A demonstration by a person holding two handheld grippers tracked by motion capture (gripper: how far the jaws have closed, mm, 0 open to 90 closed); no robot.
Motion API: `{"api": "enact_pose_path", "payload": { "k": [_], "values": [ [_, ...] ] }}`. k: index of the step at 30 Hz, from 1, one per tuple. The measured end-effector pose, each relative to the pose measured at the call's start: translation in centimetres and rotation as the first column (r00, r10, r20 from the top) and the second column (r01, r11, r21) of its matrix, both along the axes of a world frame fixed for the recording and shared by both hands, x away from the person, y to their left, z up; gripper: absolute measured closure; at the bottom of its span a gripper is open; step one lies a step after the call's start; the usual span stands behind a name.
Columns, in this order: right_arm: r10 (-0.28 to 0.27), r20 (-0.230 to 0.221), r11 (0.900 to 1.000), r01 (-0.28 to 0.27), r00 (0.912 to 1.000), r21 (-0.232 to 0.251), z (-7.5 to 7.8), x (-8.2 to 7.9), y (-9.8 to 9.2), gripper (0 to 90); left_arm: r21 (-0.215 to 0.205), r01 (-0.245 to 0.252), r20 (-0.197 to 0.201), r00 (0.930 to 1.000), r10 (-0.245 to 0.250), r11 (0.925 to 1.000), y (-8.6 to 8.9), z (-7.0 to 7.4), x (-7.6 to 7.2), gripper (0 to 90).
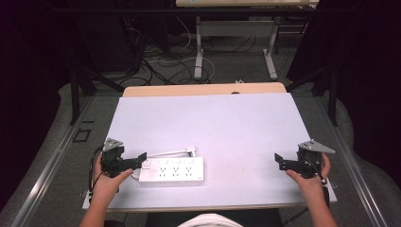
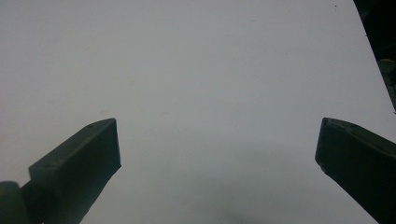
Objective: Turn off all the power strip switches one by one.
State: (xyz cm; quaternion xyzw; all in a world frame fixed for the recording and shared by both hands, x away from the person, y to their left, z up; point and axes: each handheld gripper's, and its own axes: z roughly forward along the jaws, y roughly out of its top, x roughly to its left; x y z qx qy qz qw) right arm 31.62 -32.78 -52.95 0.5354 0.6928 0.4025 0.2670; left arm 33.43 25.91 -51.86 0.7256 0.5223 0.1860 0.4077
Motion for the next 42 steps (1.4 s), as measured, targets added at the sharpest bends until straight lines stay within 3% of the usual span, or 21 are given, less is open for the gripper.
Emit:
{"api": "enact_pose_path", "payload": {
  "k": [3,4,10,13,15,20,22,28,31,35,42],
  "values": [
    [0.012,-0.017,1.000,-0.013,0.9998,-0.027,-0.2,-0.2,0.1,0.0,-0.007,0.017,-0.006,0.9998,-0.017,0.9998,0.0,0.2,0.1,1.4],
    [0.014,-0.019,1.000,-0.015,0.9997,-0.025,-0.2,-0.3,0.1,0.0,-0.011,0.007,0.006,1.0000,-0.007,0.9999,-0.1,0.1,0.1,1.4],
    [0.024,-0.010,0.999,-0.024,0.9997,-0.027,-0.2,-0.8,0.5,0.0,0.013,0.019,-0.008,0.9998,-0.019,0.9997,-0.3,0.4,0.0,3.6],
    [0.024,-0.005,0.999,-0.024,0.9997,-0.027,0.0,-0.9,0.7,0.0,0.003,0.016,-0.009,0.9998,-0.016,0.9999,-0.2,0.4,-0.4,5.8],
    [0.027,0.013,0.999,-0.026,0.9996,-0.033,0.0,-0.9,0.8,0.0,0.013,0.021,-0.007,0.9998,-0.021,0.9997,-0.1,0.5,-0.4,7.9],
    [0.043,0.009,0.998,-0.043,0.9990,-0.050,-0.2,-1.0,1.1,0.0,0.031,0.033,0.001,0.9995,-0.033,0.9990,-0.3,0.8,-0.4,17.6],
    [0.052,-0.012,0.997,-0.052,0.9986,-0.055,-0.3,-0.9,1.1,0.0,0.029,0.038,-0.004,0.9993,-0.038,0.9989,-0.3,0.9,-0.4,20.7],
    [0.054,-0.016,0.997,-0.055,0.9984,-0.045,-0.5,-0.9,1.1,1.0,0.041,0.022,-0.062,0.9979,-0.019,0.9989,-0.7,0.8,-0.3,33.3],
    [0.056,-0.022,0.998,-0.057,0.9982,-0.038,-0.6,-0.9,1.1,1.8,0.043,0.017,-0.075,0.9971,-0.014,0.9989,-0.8,0.9,-0.3,35.0],
    [0.056,-0.026,0.998,-0.057,0.9981,-0.038,-0.7,-0.9,1.2,2.5,0.013,0.014,-0.081,0.9966,-0.013,0.9998,-0.9,0.9,-0.3,40.4],
    [0.070,-0.034,0.997,-0.071,0.9970,-0.036,-0.8,-0.8,1.3,2.9,0.050,0.028,-0.107,0.9940,-0.022,0.9984,-1.3,0.9,-0.2,45.7]
  ]
}}
